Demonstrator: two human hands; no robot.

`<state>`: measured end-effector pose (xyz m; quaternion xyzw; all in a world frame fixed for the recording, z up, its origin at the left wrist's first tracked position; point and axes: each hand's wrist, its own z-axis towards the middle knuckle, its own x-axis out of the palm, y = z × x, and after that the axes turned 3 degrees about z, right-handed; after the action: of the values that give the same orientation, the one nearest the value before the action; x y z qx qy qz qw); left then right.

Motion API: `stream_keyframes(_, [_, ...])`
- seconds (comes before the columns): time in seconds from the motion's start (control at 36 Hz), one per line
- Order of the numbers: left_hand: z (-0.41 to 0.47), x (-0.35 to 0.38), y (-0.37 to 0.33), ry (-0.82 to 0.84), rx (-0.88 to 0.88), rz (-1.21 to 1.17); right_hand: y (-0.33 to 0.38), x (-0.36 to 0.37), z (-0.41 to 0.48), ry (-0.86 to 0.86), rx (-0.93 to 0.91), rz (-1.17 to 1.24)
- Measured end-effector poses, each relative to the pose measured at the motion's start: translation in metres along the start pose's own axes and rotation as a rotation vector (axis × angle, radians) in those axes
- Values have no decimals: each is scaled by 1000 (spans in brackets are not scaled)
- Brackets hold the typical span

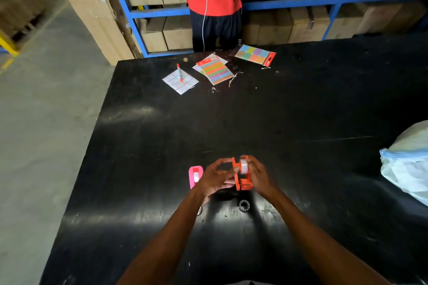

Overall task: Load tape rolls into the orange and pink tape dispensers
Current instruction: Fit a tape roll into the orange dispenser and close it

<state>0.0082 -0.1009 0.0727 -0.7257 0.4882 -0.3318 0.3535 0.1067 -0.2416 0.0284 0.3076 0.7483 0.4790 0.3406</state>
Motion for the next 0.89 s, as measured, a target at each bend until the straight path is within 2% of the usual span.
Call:
stream_keyframes(0.19, [-11,6,-3,-7,29,11,11,2,-11,-9,-41,-22])
stream_keyframes(0.47, [-23,14,-4,-108,110,-38,34,3,-28,22,-65,-76])
stream_keyframes(0.89, [-31,10,-9,-90,118,-57,52,10,-32,12,-111,-54])
